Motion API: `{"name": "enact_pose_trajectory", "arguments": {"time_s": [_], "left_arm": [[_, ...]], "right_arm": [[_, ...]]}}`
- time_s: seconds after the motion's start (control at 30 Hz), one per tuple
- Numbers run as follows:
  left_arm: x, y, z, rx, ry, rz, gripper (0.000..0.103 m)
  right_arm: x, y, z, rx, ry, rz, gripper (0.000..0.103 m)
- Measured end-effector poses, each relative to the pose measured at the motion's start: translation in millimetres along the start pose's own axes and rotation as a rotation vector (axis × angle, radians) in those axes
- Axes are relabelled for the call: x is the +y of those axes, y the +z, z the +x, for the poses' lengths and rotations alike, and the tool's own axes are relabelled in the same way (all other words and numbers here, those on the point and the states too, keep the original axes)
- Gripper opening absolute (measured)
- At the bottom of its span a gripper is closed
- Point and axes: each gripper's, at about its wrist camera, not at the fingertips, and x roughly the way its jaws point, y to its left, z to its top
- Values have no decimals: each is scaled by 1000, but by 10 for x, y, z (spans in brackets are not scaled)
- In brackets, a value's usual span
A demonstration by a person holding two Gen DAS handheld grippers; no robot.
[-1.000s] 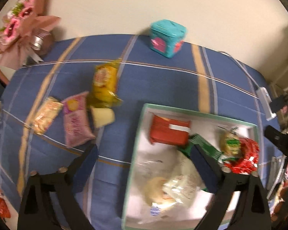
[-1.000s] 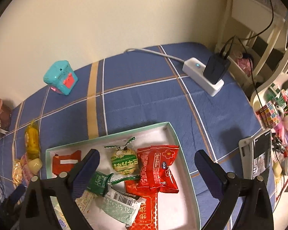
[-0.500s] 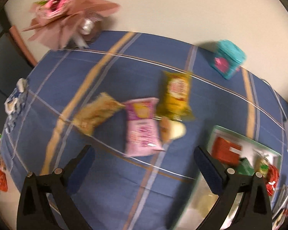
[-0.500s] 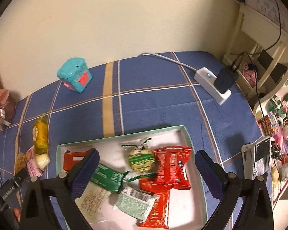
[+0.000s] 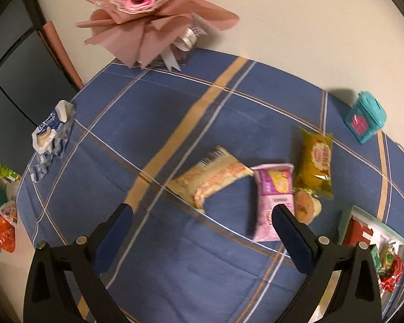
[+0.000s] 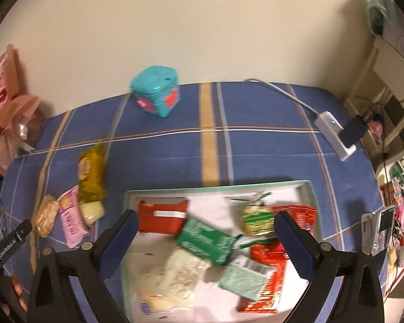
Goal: Organize snacks
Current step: 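Move both grippers from the tray back to the remaining snacks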
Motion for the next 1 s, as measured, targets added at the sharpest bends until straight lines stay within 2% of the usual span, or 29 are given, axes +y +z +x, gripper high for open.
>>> {"name": "enact_pose_trajectory", "arguments": {"time_s": [0.13,0.6,0.8,1.0], "left_arm": [[217,54,-33,-22,10,-41,102],[950,231,40,-24,33,-168,102],[1001,271,166,-3,24,-147,102],[907,299,296,17,-12,-107,102]], "right_arm": [[298,-16,-38,-9,24,-30,102],[1285,-186,45,9,116,-144,102],[1529,-225,206,23,130,-177,102],[1598,-238,439,30,127,-179,102]]}}
